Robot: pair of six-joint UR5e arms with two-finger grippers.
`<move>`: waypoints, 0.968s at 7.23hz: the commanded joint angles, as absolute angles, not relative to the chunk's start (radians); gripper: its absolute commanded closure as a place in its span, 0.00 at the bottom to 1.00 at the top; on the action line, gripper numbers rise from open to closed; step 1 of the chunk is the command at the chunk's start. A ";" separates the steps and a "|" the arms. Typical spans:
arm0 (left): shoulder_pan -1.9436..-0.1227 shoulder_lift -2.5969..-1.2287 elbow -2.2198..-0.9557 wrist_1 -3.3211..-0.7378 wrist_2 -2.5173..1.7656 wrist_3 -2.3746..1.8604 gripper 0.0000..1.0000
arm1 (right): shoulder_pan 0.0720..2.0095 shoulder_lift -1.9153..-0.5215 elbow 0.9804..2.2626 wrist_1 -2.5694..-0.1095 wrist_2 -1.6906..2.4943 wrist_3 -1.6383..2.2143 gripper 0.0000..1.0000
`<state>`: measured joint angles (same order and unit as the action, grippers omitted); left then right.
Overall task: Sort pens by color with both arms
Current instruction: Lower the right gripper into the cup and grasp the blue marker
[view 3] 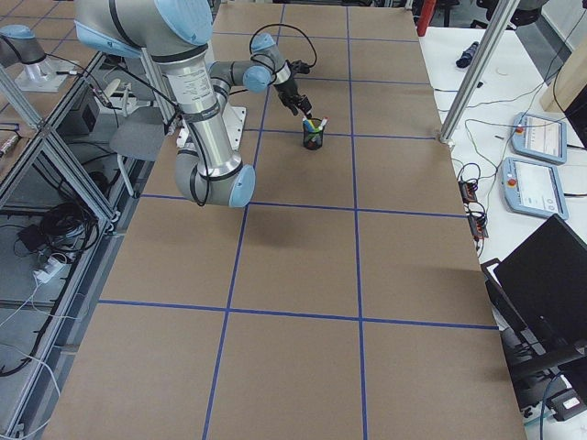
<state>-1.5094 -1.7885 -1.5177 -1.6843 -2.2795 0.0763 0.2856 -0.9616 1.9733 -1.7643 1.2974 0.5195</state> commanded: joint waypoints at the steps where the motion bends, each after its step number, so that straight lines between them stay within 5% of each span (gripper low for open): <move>1: -1.509 -1.789 -1.517 -1.684 -2.279 0.077 0.00 | 0.285 -0.940 1.934 -1.761 1.282 0.520 0.24; 2: -1.509 -1.789 -1.517 -1.684 -2.279 0.075 0.00 | 0.285 -0.933 1.918 -1.759 1.282 0.520 0.33; 7: -1.509 -1.787 -1.520 -1.683 -2.279 0.074 0.00 | 0.287 -0.902 1.878 -1.759 1.282 0.499 0.39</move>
